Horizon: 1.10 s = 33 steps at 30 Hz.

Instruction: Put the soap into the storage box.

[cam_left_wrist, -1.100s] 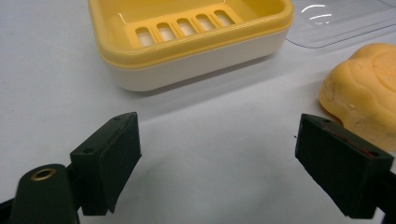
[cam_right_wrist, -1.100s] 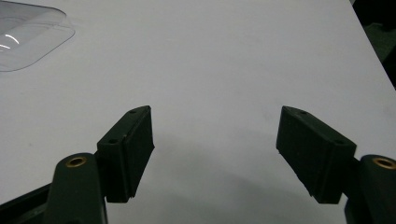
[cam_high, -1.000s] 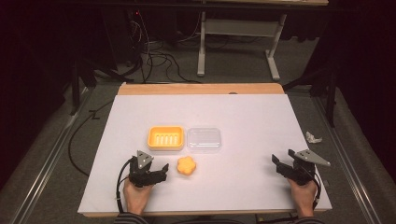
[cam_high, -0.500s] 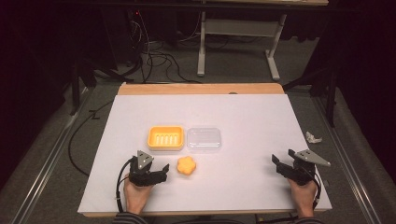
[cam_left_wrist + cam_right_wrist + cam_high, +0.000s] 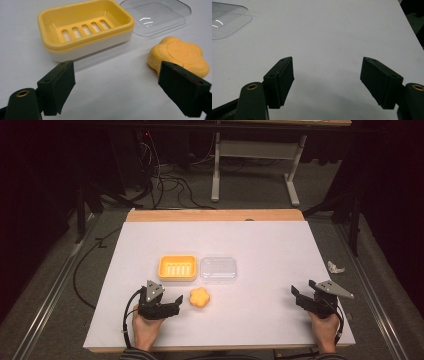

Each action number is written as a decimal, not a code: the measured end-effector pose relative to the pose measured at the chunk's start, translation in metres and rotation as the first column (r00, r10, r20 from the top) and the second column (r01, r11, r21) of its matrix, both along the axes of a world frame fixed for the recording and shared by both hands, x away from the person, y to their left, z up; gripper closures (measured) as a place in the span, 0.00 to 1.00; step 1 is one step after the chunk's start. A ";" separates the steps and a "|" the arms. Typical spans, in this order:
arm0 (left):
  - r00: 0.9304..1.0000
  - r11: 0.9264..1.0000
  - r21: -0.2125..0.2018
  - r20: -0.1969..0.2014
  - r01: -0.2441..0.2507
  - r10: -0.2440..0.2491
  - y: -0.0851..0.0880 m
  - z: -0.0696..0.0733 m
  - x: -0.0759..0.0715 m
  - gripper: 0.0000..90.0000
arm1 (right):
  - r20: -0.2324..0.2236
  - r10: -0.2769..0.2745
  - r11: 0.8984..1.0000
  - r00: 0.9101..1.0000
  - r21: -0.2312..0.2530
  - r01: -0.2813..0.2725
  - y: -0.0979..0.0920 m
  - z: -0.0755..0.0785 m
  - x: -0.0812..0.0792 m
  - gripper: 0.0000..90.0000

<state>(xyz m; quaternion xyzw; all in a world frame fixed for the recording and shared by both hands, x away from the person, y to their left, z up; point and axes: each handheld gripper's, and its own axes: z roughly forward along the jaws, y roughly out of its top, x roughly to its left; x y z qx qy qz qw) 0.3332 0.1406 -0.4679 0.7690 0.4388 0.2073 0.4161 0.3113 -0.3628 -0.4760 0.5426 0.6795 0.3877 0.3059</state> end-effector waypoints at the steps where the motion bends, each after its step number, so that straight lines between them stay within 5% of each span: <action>1: 1.000 1.000 -0.002 0.002 0.003 -0.003 -0.001 0.001 -0.001 0.16 | 0.000 0.000 1.000 1.000 0.000 0.000 0.000 0.000 0.000 0.30; 15: 0.998 0.998 0.008 -0.015 0.060 -0.060 -0.014 0.008 -0.006 0.17 | -0.003 -0.001 1.000 1.000 -0.005 0.001 0.000 0.000 0.001 0.31; 33: 0.985 0.984 0.051 -0.020 0.170 -0.169 -0.050 0.011 -0.005 0.16 | -0.002 -0.003 1.000 1.000 -0.002 0.003 0.000 0.000 0.000 0.31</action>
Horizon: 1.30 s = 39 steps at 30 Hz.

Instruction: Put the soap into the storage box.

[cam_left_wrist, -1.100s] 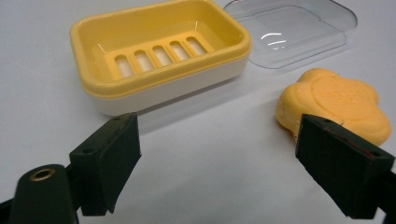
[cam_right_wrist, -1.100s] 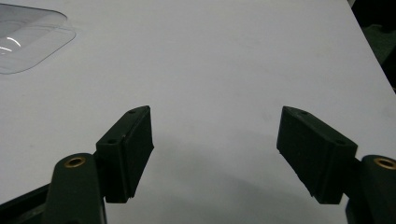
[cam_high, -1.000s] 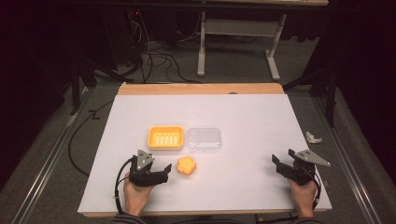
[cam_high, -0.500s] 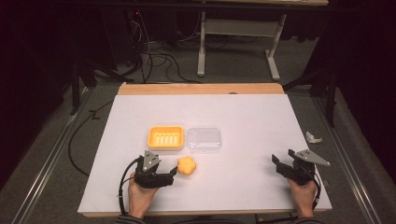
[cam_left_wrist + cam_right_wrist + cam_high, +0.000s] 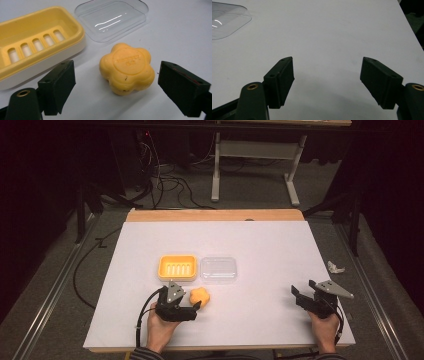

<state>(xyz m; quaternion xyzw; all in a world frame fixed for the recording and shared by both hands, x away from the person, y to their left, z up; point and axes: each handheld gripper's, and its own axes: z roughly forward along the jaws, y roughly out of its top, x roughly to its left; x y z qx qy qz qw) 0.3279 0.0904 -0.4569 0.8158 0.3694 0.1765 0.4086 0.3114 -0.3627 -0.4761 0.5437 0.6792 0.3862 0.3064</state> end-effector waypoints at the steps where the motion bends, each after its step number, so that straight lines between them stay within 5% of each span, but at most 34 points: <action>1: 1.000 1.000 0.009 0.000 0.008 -0.008 -0.003 0.000 0.000 0.16 | 0.002 -0.001 1.000 1.000 0.000 0.001 0.000 0.000 0.000 0.31; 22: 0.999 0.996 0.086 -0.042 0.013 -0.009 -0.030 -0.015 0.015 0.16 | -0.001 -0.003 1.000 1.000 0.002 0.003 0.000 0.000 0.000 0.31; 39: 0.998 0.995 0.100 -0.059 -0.015 0.022 -0.040 -0.024 0.022 0.18 | 0.002 -0.002 1.000 1.000 0.004 0.002 0.000 0.000 0.000 0.30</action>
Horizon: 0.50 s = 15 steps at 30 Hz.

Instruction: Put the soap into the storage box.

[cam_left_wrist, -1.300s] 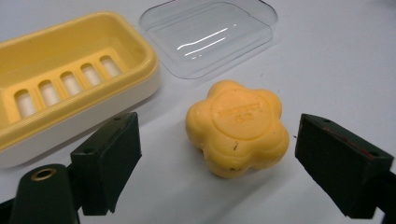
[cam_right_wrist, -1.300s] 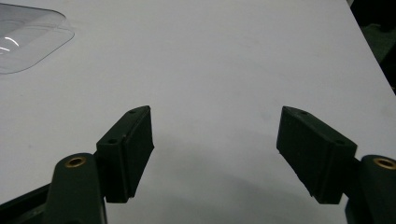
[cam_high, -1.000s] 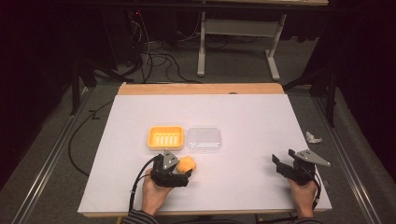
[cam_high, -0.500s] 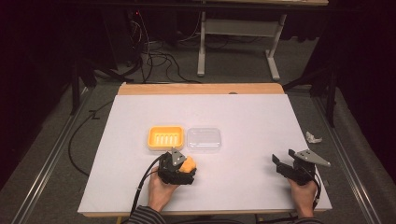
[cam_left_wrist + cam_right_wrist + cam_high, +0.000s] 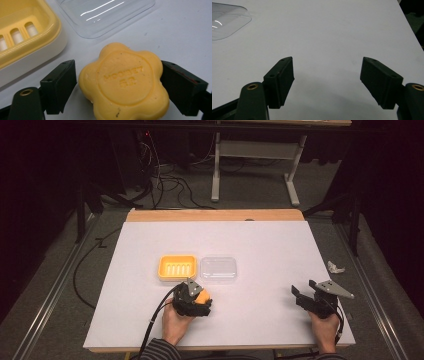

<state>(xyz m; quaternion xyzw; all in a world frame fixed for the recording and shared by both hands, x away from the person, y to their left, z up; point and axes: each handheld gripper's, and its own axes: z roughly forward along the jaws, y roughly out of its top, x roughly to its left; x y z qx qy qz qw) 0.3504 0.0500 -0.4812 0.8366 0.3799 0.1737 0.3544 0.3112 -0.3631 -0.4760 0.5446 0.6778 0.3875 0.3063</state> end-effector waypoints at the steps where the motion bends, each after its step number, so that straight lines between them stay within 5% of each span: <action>1: 1.000 1.000 0.002 0.000 -0.006 0.006 0.000 0.000 0.001 0.18 | 0.000 0.000 1.000 1.000 0.000 0.000 0.000 0.000 0.000 0.30; 15: 1.000 1.000 -0.011 0.007 0.000 0.000 -0.002 -0.002 0.001 0.29 | 0.000 0.000 1.000 1.000 -0.001 0.000 0.000 0.000 0.000 0.30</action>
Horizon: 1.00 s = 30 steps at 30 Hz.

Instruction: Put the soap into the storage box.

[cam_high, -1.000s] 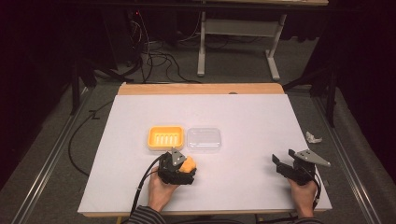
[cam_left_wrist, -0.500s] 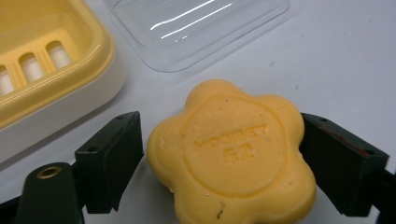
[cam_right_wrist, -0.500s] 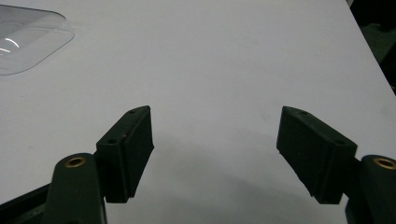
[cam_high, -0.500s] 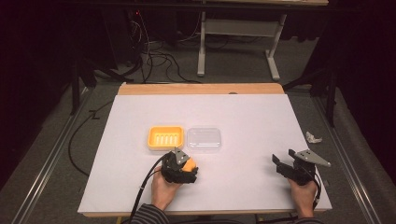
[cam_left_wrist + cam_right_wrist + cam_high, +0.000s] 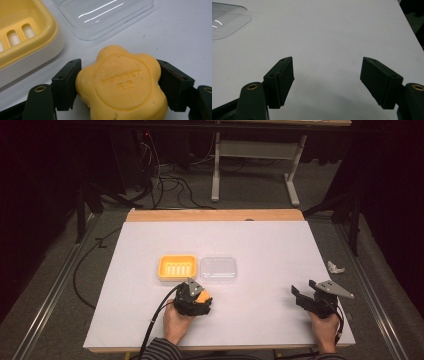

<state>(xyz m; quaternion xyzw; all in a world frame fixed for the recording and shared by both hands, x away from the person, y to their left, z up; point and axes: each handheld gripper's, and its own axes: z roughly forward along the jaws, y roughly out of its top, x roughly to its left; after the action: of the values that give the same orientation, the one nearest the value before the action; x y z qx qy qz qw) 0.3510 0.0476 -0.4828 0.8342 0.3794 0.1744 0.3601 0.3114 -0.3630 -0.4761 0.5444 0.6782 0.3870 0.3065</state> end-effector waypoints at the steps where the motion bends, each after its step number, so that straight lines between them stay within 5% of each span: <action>1: 1.000 1.000 0.000 -0.002 0.000 0.000 0.000 0.000 0.000 0.29 | 0.000 0.000 1.000 1.000 0.001 0.000 0.000 0.000 0.000 0.30; 17: 0.999 0.999 0.023 -0.034 0.030 -0.029 0.001 0.006 0.002 0.30 | 0.001 0.000 1.000 1.000 0.002 0.000 0.000 0.000 0.000 0.30; 30: 0.999 0.999 0.008 -0.022 0.046 -0.046 0.011 0.018 -0.001 0.31 | -0.002 0.003 1.000 1.000 -0.001 -0.003 0.000 0.000 0.000 0.30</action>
<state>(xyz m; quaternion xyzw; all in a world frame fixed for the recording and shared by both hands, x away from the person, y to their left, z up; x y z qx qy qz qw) 0.3498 0.0582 -0.4649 0.8461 0.3633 0.1588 0.3564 0.3116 -0.3629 -0.4761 0.5436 0.6794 0.3867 0.3055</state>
